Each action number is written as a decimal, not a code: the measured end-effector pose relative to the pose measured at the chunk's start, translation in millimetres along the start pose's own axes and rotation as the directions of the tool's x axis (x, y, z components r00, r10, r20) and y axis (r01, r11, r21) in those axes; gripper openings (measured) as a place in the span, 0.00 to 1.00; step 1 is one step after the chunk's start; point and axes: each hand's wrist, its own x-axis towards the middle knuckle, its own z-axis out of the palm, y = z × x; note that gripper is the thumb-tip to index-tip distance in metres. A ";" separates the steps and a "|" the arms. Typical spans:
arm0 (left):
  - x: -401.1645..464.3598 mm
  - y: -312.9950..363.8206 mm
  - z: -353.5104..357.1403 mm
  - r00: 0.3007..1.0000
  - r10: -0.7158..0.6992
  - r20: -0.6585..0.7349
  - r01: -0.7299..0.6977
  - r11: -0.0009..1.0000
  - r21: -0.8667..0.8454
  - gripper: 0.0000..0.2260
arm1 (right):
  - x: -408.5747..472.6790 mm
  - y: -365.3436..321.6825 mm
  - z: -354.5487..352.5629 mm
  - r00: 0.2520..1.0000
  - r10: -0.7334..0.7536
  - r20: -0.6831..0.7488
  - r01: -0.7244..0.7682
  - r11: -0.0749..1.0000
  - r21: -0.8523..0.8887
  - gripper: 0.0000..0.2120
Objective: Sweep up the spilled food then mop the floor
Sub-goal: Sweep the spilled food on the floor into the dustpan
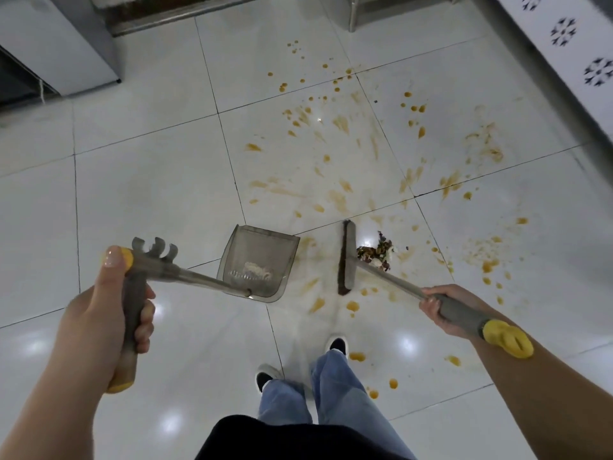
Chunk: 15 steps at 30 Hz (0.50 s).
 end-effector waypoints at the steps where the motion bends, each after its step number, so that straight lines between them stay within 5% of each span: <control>1: 1.4 1.5 3.0 1.000 0.001 0.002 -0.002 1.000 0.008 0.36 | -6.2 -2.7 -4.9 1.000 -0.005 0.010 0.005 1.000 0.002 0.06; 7: 7.1 16.2 25.8 0.995 0.099 0.012 -0.099 0.989 0.114 0.36 | -61.5 -8.8 -35.1 0.994 -0.035 -0.105 0.006 0.964 -0.266 0.11; 15: 27.1 67.4 71.0 0.877 0.257 0.406 -0.432 0.792 0.431 0.34 | -89.8 10.6 -27.5 0.967 -0.204 -0.153 0.153 0.944 -0.291 0.06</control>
